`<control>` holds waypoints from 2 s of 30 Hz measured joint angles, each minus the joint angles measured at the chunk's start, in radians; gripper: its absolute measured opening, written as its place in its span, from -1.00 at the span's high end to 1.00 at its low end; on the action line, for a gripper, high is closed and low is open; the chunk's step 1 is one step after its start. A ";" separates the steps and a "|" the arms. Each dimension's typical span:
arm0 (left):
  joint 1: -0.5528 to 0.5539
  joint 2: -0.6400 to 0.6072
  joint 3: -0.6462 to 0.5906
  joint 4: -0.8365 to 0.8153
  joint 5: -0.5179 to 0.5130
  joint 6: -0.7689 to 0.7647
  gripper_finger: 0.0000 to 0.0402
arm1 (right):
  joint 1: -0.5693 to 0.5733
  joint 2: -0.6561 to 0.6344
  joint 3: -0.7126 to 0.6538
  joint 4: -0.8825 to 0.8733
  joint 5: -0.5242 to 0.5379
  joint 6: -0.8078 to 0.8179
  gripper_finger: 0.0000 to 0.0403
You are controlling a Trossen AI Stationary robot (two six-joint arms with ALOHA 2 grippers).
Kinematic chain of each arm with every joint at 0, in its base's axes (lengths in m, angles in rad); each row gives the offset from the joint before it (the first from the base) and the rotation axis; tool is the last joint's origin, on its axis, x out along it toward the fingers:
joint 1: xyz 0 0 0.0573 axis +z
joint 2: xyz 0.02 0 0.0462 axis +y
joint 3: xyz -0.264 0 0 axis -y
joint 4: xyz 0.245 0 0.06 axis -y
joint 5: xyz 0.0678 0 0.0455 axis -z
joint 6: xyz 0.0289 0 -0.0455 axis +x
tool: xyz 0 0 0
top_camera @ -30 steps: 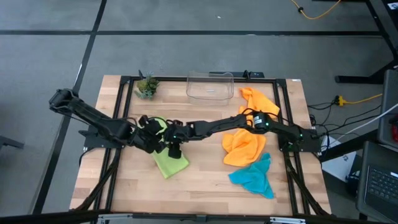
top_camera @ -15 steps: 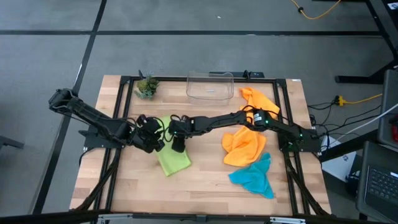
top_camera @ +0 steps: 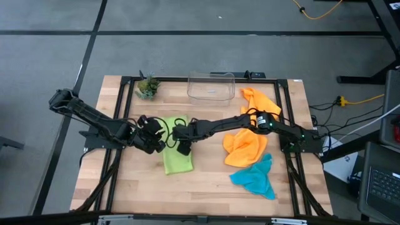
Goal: Fold microfiber towels
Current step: Fold the green microfiber cloth
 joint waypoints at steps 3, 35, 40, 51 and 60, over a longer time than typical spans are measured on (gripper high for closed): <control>0.000 0.000 0.000 0.000 0.003 0.000 0.55 | 0.009 -0.028 -0.005 -0.029 -0.002 -0.029 0.04; 0.062 0.007 0.000 0.082 0.144 0.113 0.55 | -0.158 -0.685 -0.802 0.288 -0.123 -0.483 0.04; 0.100 0.037 0.002 0.219 0.198 0.273 0.55 | -0.150 -0.678 -0.910 0.602 -0.176 -0.466 0.04; 0.132 0.203 0.002 0.324 0.470 0.608 0.55 | 0.007 -0.672 -0.989 0.826 -0.233 -0.427 0.04; -0.009 0.261 0.002 0.501 0.498 0.628 0.55 | 0.152 -0.672 -0.987 0.865 -0.230 -0.452 0.04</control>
